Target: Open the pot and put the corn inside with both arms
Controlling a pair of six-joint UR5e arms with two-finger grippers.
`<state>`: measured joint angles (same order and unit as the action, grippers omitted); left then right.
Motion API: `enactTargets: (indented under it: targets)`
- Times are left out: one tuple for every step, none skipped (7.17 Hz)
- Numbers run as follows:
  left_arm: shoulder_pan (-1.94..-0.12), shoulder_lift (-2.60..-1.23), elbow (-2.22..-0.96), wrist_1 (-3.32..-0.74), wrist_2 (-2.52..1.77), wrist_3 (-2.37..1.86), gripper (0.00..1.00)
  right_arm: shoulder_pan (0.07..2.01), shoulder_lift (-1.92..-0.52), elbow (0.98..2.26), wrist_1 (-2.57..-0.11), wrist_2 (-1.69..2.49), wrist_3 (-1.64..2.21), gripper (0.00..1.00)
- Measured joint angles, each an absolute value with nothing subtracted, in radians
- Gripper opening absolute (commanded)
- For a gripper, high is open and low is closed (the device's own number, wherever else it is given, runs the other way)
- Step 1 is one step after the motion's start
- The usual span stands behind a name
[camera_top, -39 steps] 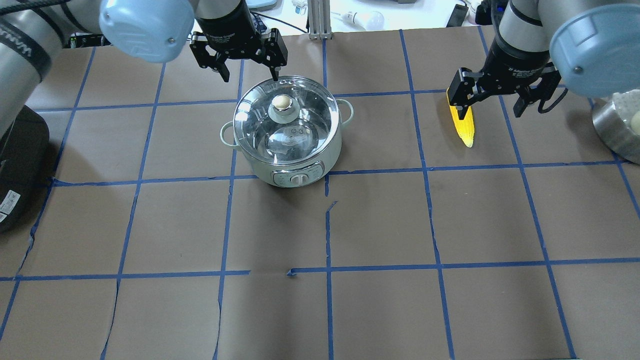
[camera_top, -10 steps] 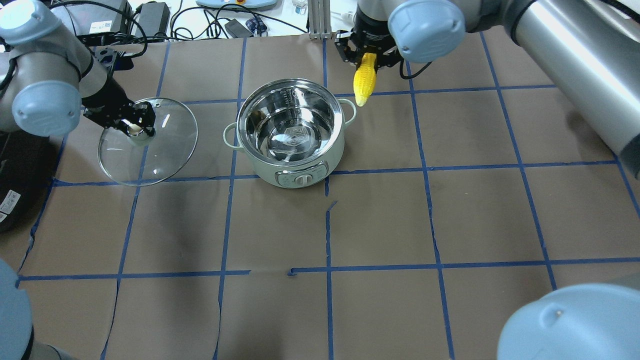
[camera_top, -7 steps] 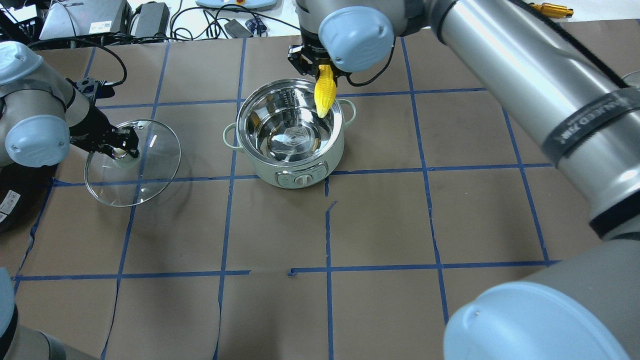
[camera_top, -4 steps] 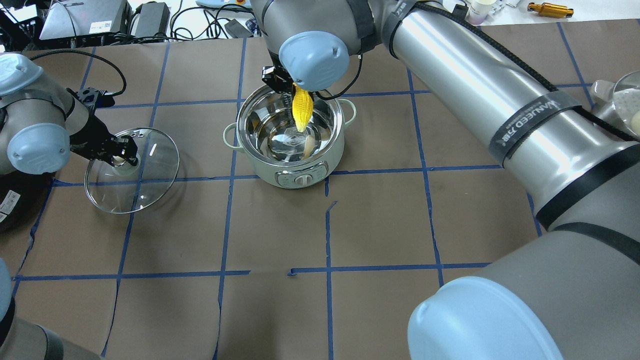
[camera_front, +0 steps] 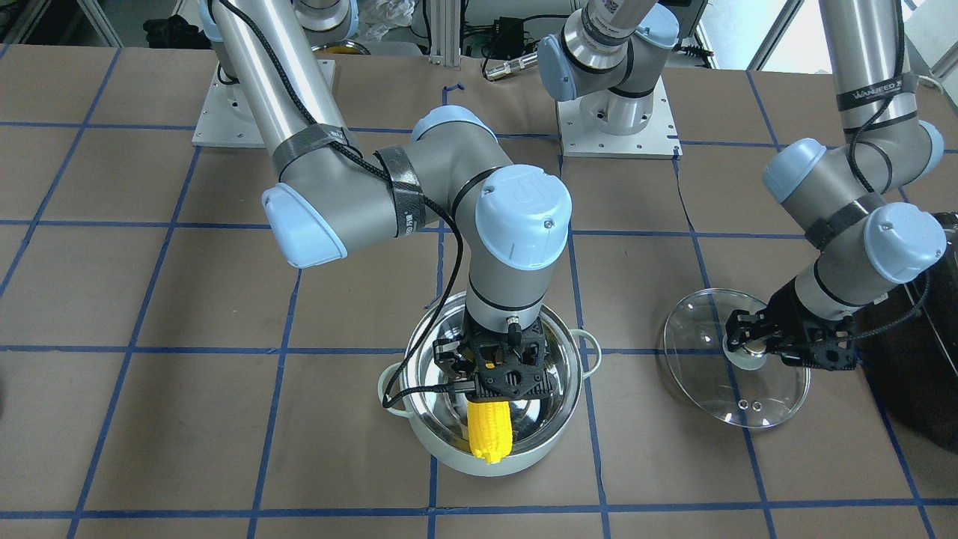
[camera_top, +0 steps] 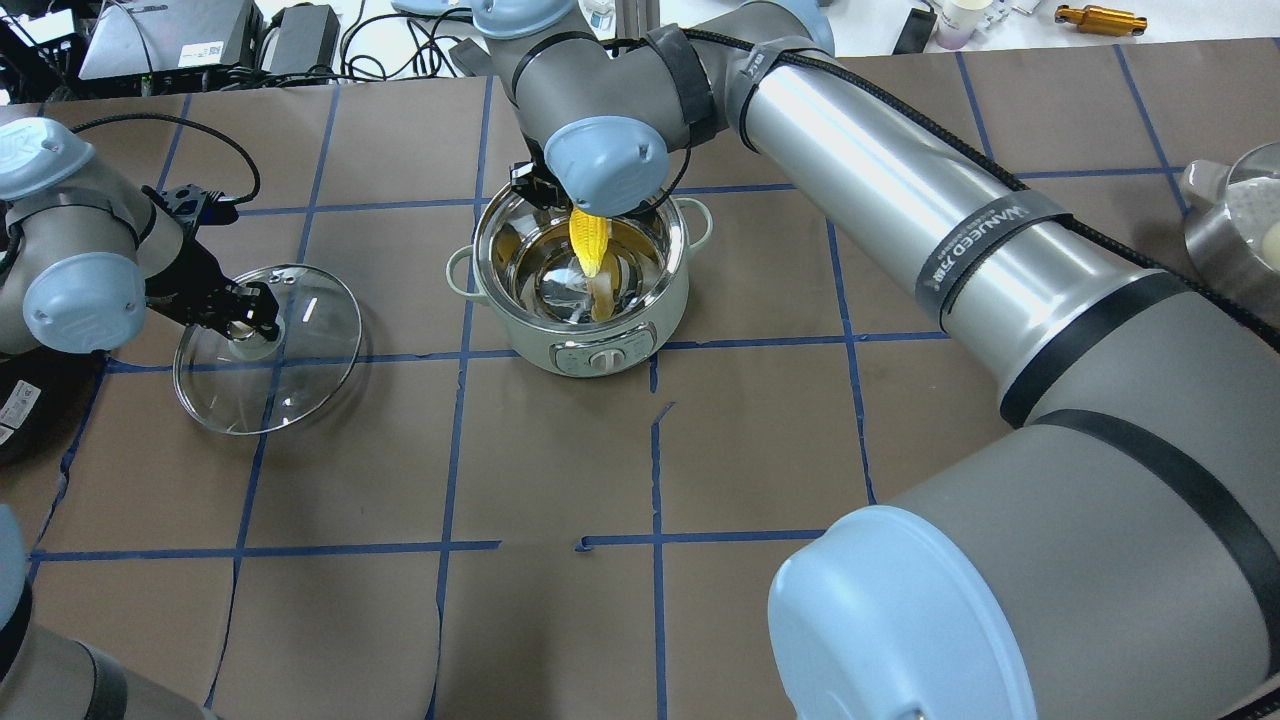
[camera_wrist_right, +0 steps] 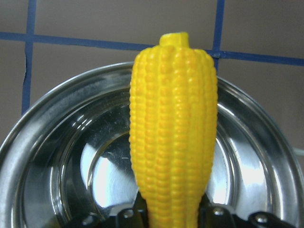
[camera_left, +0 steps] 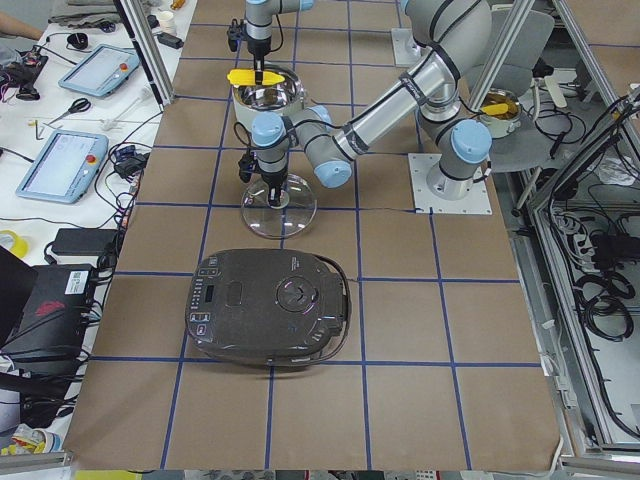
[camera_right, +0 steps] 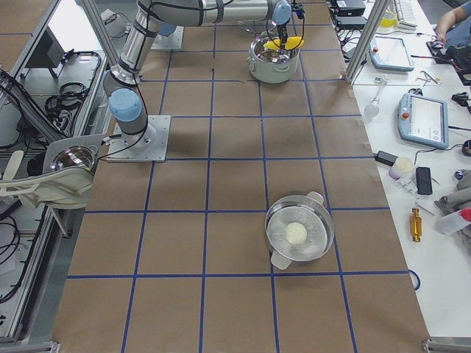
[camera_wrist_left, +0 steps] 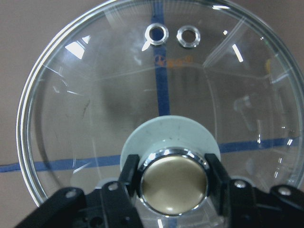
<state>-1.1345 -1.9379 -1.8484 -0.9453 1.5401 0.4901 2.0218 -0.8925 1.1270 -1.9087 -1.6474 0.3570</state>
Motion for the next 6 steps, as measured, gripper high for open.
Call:
enactTargets:
  targets:
    - [-1.135,-1.943,-1.848,-0.946,1.541,0.473,0.18,2.022,-0.891,1.146,-1.909,-1.627,0.357,0.1]
    - [-1.135,-1.948,-1.848,-0.946,1.542,0.464,0.55,2.024,-0.896,1.171,-1.908,-1.617,0.358,0.3]
    - [-1.135,-1.952,-1.848,-0.946,1.543,0.46,0.97,2.027,-0.909,1.195,-1.904,-1.614,0.356,0.99]
    - [-1.135,-1.954,-1.848,-0.947,1.543,0.458,1.0,2.03,-0.92,1.216,-1.905,-1.613,0.349,1.0]
    - [-1.135,-1.95,-1.847,-0.951,1.544,0.457,1.0,2.032,-0.926,1.231,-1.909,-1.613,0.347,1.0]
    - [-1.135,-1.939,-1.844,-0.96,1.545,0.455,1.0,2.032,-0.932,1.237,-1.91,-1.613,0.349,1.0]
